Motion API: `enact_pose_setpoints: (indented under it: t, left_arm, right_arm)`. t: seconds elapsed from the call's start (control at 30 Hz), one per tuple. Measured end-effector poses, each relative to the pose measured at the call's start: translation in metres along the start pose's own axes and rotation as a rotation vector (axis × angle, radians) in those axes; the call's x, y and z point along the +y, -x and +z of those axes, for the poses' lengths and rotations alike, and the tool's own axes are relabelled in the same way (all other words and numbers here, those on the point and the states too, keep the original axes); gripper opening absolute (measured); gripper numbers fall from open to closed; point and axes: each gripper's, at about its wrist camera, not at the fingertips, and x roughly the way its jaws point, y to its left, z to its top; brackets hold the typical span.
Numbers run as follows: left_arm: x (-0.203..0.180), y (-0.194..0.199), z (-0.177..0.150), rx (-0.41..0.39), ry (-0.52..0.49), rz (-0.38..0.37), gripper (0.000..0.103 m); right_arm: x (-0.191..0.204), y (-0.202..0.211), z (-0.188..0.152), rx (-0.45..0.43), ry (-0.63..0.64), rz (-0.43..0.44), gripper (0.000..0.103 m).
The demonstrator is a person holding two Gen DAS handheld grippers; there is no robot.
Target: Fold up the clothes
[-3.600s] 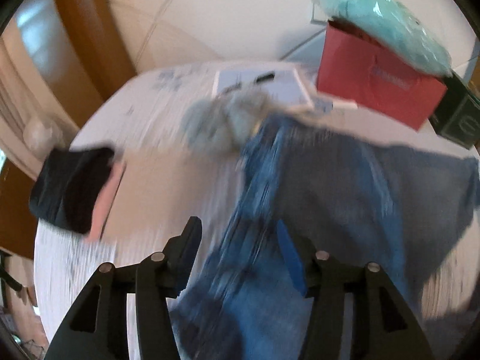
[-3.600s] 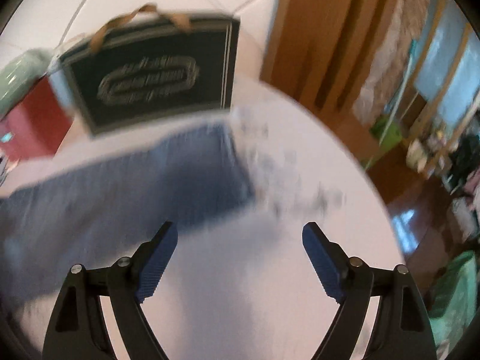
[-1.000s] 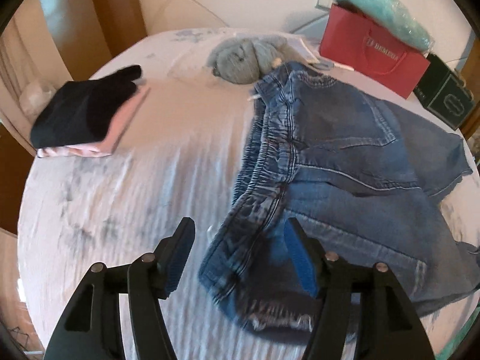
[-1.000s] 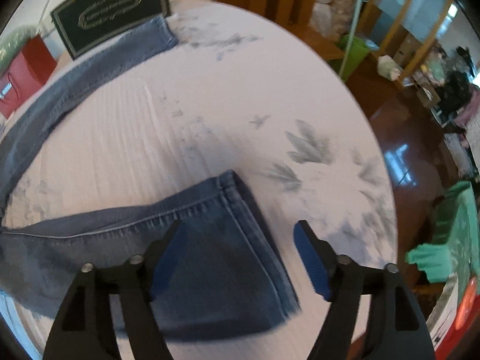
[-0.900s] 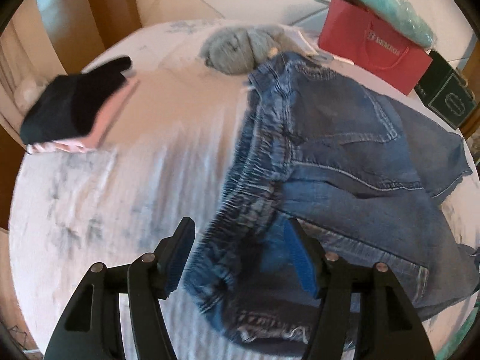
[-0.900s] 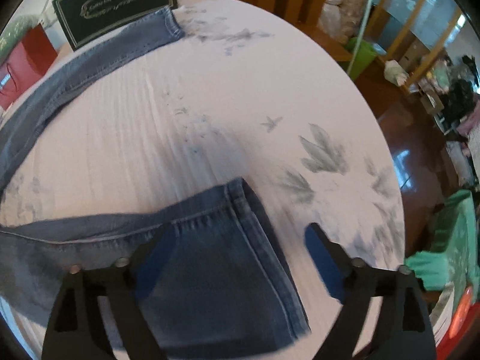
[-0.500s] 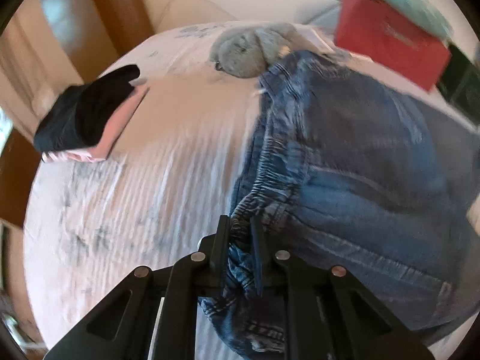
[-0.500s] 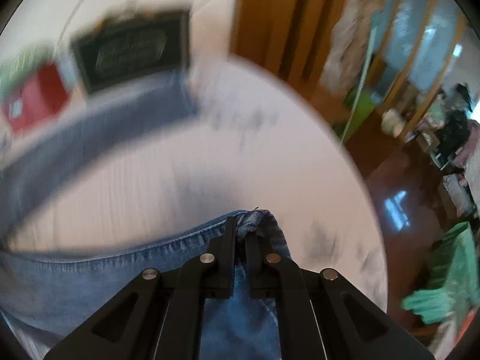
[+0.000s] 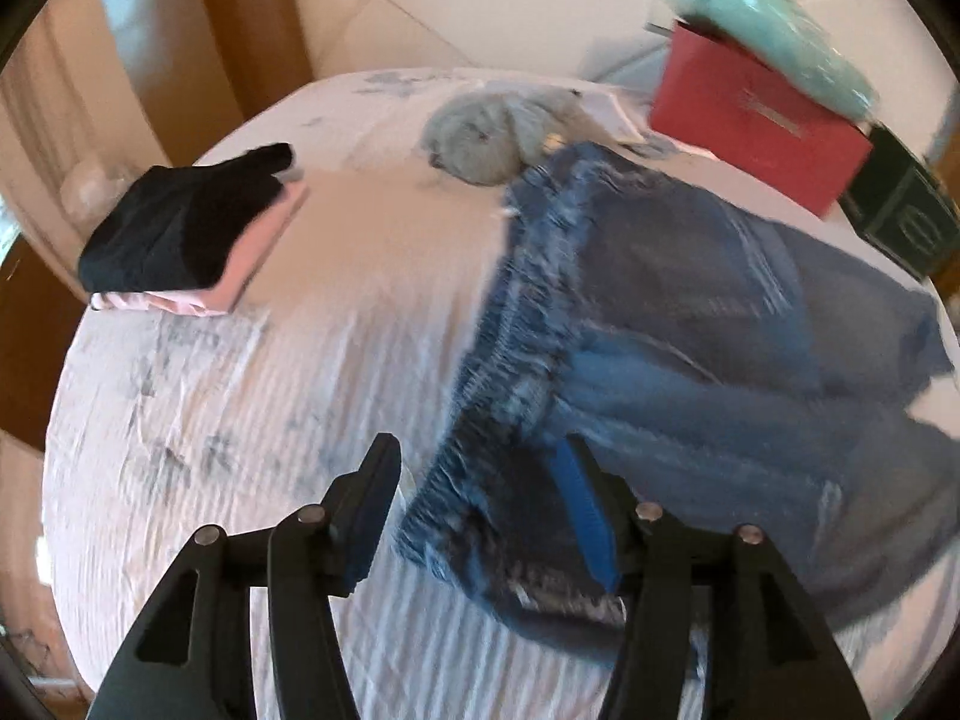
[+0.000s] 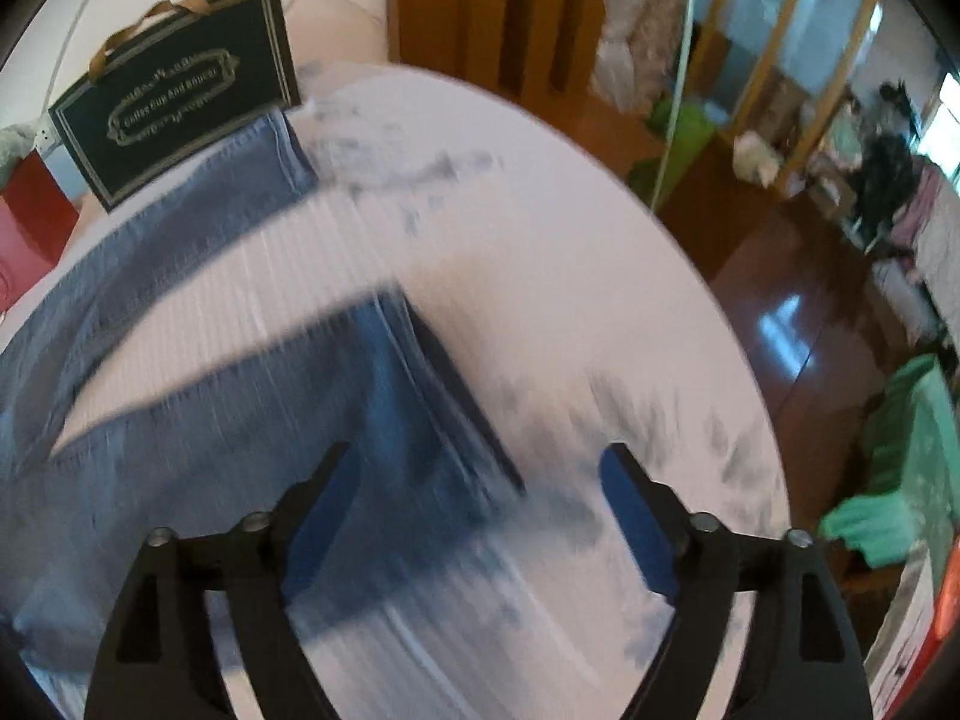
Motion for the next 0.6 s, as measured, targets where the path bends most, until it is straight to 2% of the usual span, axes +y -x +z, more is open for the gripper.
enact_pose_setpoints:
  t: [0.1, 0.2, 0.3, 0.37, 0.4, 0.43, 0.47, 0.53, 0.6]
  left_arm:
    - [-0.008, -0.01, -0.01, 0.035, -0.016, -0.009, 0.056]
    - [-0.016, -0.021, -0.019, 0.068, -0.027, -0.001, 0.056]
    - [-0.021, -0.031, -0.028, 0.085, -0.046, 0.034, 0.056]
    - [-0.024, -0.035, -0.032, 0.088, -0.045, 0.054, 0.056]
    - [-0.025, -0.037, -0.034, 0.091, -0.045, 0.067, 0.043]
    - [-0.026, -0.037, -0.035, 0.096, -0.047, 0.088, 0.01]
    - [-0.025, -0.038, -0.036, 0.106, -0.042, 0.103, 0.002]
    - [-0.017, -0.039, -0.037, 0.141, -0.01, 0.082, 0.002]
    - [-0.008, -0.033, -0.039, 0.157, -0.01, 0.081, 0.001]
  right_arm:
    - [-0.005, -0.008, -0.018, 0.036, -0.023, 0.024, 0.087]
    - [-0.001, -0.013, -0.034, 0.062, -0.042, 0.051, 0.096]
    - [0.012, -0.021, -0.04, 0.079, -0.03, 0.057, 0.094]
    - [0.021, -0.026, -0.041, 0.097, -0.012, 0.063, 0.054]
    - [0.029, -0.03, -0.042, 0.113, 0.004, 0.051, 0.017]
    - [0.034, -0.03, -0.042, 0.112, 0.017, 0.029, 0.014]
    - [0.038, -0.029, -0.043, 0.11, 0.03, 0.007, 0.012]
    - [0.044, -0.023, -0.043, 0.104, 0.061, -0.027, 0.009]
    - [0.034, -0.008, -0.044, 0.092, 0.046, -0.025, 0.009]
